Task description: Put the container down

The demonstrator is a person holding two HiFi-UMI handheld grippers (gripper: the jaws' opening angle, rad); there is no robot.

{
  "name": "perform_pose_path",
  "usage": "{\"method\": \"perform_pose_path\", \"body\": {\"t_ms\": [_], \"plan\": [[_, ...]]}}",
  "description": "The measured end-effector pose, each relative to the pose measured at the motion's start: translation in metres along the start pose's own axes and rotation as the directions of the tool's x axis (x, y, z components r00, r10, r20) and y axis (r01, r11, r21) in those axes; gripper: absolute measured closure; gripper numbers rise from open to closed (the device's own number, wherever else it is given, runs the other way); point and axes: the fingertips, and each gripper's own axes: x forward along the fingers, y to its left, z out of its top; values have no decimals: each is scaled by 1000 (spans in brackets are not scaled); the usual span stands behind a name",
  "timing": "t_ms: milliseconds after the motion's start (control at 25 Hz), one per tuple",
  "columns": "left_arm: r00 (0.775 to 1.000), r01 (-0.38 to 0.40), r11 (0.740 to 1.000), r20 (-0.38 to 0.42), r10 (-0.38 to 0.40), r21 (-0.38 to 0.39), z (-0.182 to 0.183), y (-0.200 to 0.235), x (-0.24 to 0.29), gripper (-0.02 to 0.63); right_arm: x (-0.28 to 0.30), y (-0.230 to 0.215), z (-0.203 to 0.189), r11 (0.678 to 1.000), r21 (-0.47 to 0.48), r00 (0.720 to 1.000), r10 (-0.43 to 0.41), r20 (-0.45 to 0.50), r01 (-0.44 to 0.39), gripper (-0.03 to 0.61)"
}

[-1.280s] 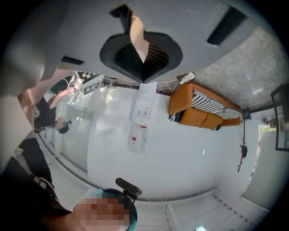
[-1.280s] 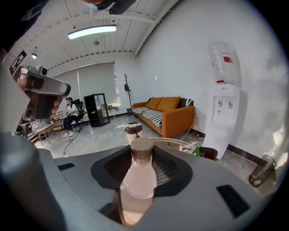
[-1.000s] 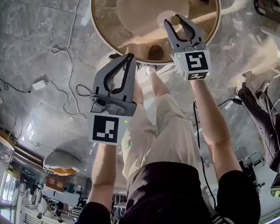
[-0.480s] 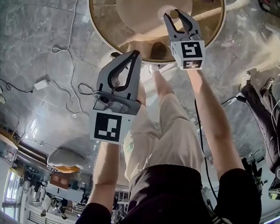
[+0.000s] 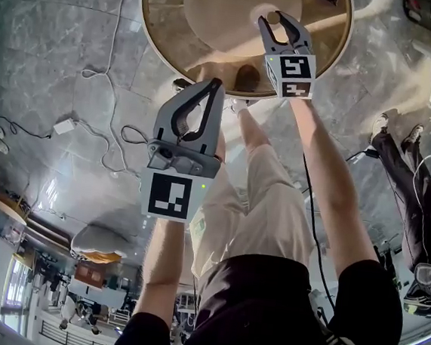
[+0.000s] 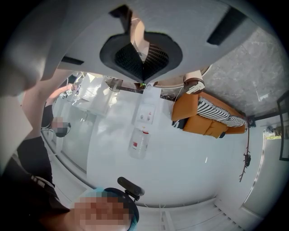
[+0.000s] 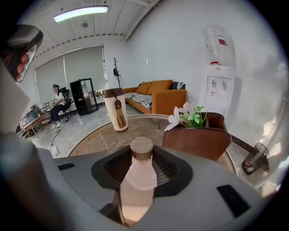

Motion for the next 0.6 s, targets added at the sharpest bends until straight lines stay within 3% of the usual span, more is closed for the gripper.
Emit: {"method": "perform_pose_path", "body": {"t_ms": [600], "plan": [[1000, -5, 1000, -26, 5, 1, -1, 2, 3, 595, 5, -4, -8, 1000, -26, 999, -7, -37, 6, 437]]}}
